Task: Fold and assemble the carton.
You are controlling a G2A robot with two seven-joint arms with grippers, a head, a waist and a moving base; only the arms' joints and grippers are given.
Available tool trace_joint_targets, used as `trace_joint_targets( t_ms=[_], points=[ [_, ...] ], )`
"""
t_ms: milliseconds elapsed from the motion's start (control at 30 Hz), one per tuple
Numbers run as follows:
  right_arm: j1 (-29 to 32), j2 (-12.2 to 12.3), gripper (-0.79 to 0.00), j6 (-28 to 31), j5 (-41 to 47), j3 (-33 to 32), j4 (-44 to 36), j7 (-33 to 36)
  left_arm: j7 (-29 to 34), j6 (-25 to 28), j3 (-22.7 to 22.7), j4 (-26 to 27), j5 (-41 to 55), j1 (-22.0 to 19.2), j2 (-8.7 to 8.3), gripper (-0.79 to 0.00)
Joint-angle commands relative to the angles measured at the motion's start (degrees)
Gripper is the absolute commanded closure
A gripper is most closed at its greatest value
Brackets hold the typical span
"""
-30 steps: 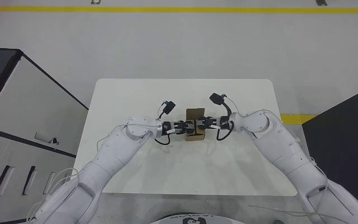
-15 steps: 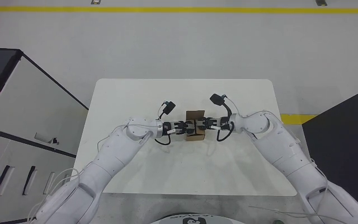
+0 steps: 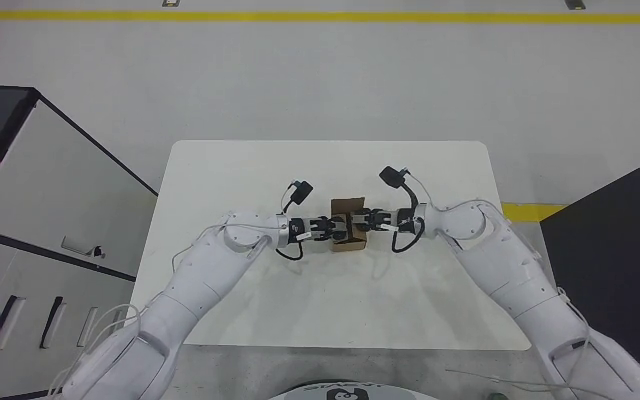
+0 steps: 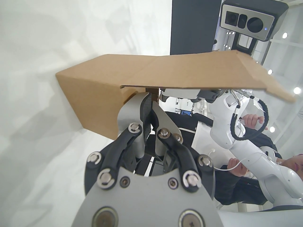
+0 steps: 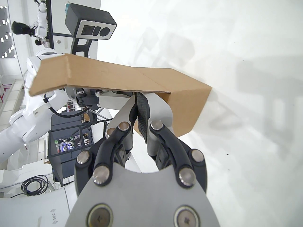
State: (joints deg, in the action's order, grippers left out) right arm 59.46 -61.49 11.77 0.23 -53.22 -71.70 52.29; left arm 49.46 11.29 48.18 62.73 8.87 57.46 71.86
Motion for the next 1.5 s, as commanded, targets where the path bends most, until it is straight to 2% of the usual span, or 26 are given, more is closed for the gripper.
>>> trace_joint_targets(
  t_ms=[0,67,233,333,400,433,467,600,800,1033,1300,1467],
  points=[
    [0.5,0.2,0.000,1.2,1.3,-1.0,0.0,0.8,0.1,0.1,0.6,0.8,0.0,0.5,-0.22,0.000],
    [1.0,0.5,-0.166,2.5,2.5,-1.9,-0.1,1.7,0.2,0.1,1.2,1.9,-0.1,0.9,-0.45,0.000],
    [2.6,1.2,-0.283,5.8,5.3,-4.6,-0.3,3.7,0.8,0.0,2.8,5.0,-0.4,2.2,-1.08,0.000],
    [3.7,1.7,-0.406,8.0,7.0,-6.4,-0.6,5.2,1.2,-0.1,3.7,7.0,-0.7,3.1,-1.49,0.000],
    [4.5,2.1,-0.529,9.7,8.3,-7.8,-0.4,6.5,1.6,0.2,4.5,8.3,-0.7,3.9,-1.79,0.000],
    [4.8,2.3,-0.622,10.6,8.9,-8.5,-0.4,7.3,1.7,0.6,4.9,9.0,-0.6,4.2,-1.95,0.000],
    [5.2,2.5,-0.668,11.6,10.0,-9.3,-0.1,8.1,2.0,0.9,5.3,9.7,-0.7,4.7,-2.12,0.000],
    [5.9,3.3,-0.785,13.8,13.8,-12.4,1.7,11.6,4.7,2.5,6.8,12.7,-1.2,6.4,-2.94,0.000],
    [6.5,3.7,-0.785,16.8,22.1,-15.5,3.5,13.7,8.9,3.0,7.9,15.2,-3.7,8.4,-4.03,0.000],
    [3.2,2.7,-0.785,17.7,27.3,-13.8,6.2,13.3,6.9,2.9,6.7,13.1,-2.8,8.2,-3.65,0.000],
    [2.7,2.6,-0.785,18.1,27.8,-13.9,6.9,13.0,5.8,3.2,6.3,13.3,-3.3,8.2,-3.56,0.000],
    [2.7,2.4,-0.785,16.5,27.2,-13.6,5.0,10.6,4.6,2.7,5.5,13.1,-4.1,9.1,-3.52,0.000]
  ],
)
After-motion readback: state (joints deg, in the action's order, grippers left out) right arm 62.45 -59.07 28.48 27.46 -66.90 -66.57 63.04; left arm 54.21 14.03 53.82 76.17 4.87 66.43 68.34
